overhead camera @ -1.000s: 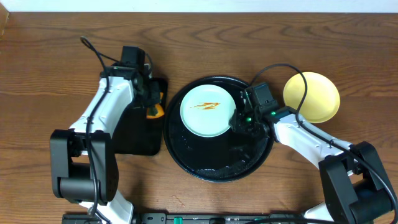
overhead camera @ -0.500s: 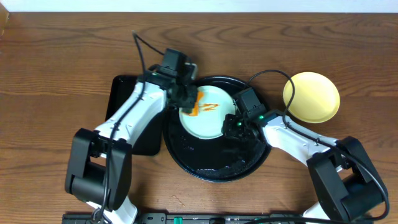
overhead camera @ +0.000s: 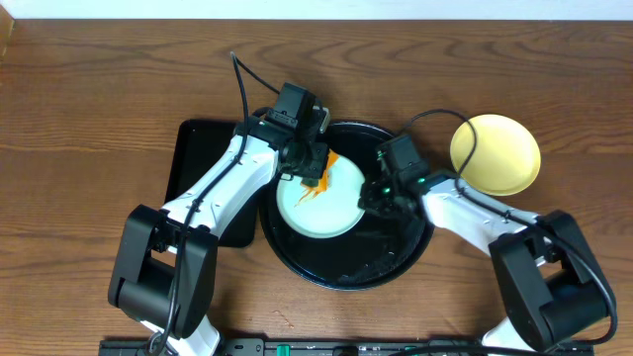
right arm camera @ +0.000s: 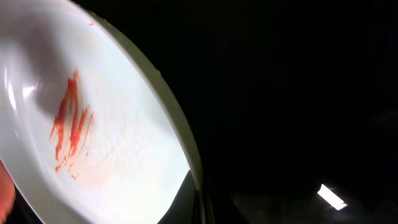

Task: Clean dirty plates on tray and stack at the side
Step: 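Move the sponge with the left gripper onto the pale green plate, then scrub the pale green plate with the sponge while the right gripper holds it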

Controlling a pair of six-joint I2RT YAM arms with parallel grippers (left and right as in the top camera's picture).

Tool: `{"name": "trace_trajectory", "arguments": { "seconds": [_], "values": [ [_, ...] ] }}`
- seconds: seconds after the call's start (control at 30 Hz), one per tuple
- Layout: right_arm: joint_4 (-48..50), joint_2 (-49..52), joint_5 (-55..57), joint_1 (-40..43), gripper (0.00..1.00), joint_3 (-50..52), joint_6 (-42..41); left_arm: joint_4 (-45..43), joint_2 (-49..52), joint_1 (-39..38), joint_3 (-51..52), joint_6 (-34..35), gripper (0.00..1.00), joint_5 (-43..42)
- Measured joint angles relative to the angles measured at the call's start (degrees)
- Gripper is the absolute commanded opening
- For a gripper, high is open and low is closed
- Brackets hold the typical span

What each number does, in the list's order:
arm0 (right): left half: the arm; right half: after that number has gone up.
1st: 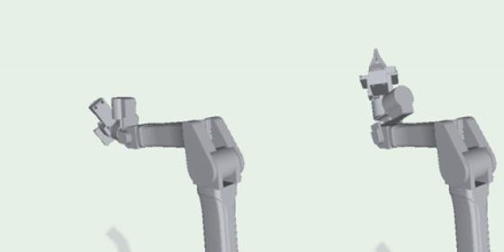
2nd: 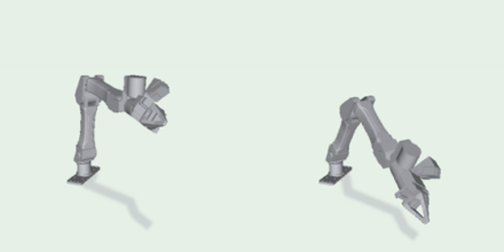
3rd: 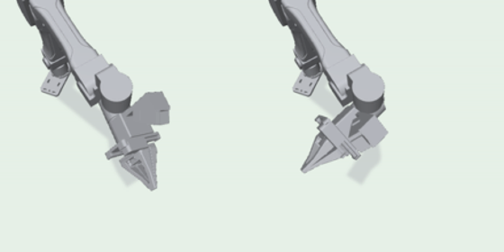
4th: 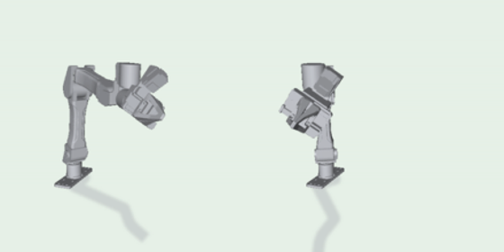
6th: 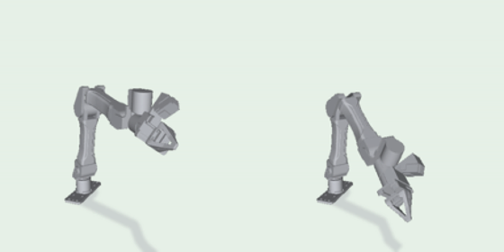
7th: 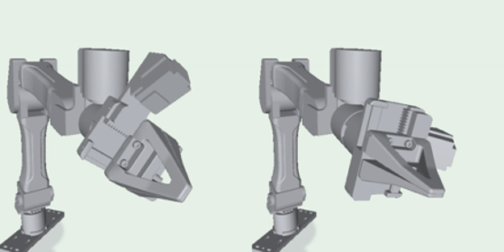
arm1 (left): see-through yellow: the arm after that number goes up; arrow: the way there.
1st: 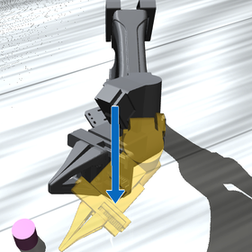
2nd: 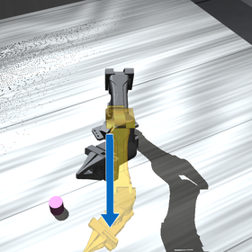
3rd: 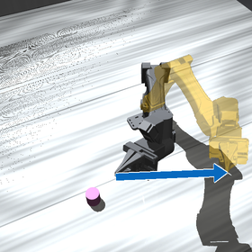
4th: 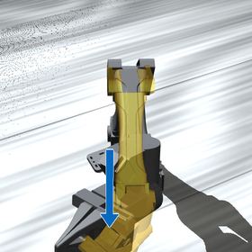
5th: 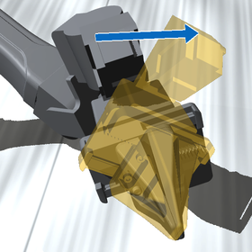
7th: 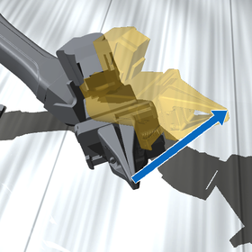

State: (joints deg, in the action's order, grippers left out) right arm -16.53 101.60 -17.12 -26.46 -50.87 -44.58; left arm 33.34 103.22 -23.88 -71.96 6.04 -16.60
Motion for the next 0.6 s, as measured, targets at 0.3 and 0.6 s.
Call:
{"name": "trace_trajectory", "arguments": {
  "seconds": [0.3, 0.6],
  "values": [
    [0.4, 0.0, 1.2, 3.3, 0.01, 0.0, 1.4, -1.1, 0.0, -1.3, 2.9, 0.7, 0.08, 0.0],
    [-0.1, 0.0, 2.6, 2.4, 0.01, -0.3, 1.9, -8.4, 0.6, -5.5, 4.8, 5.5, 0.08, 0.0]
  ]
}}
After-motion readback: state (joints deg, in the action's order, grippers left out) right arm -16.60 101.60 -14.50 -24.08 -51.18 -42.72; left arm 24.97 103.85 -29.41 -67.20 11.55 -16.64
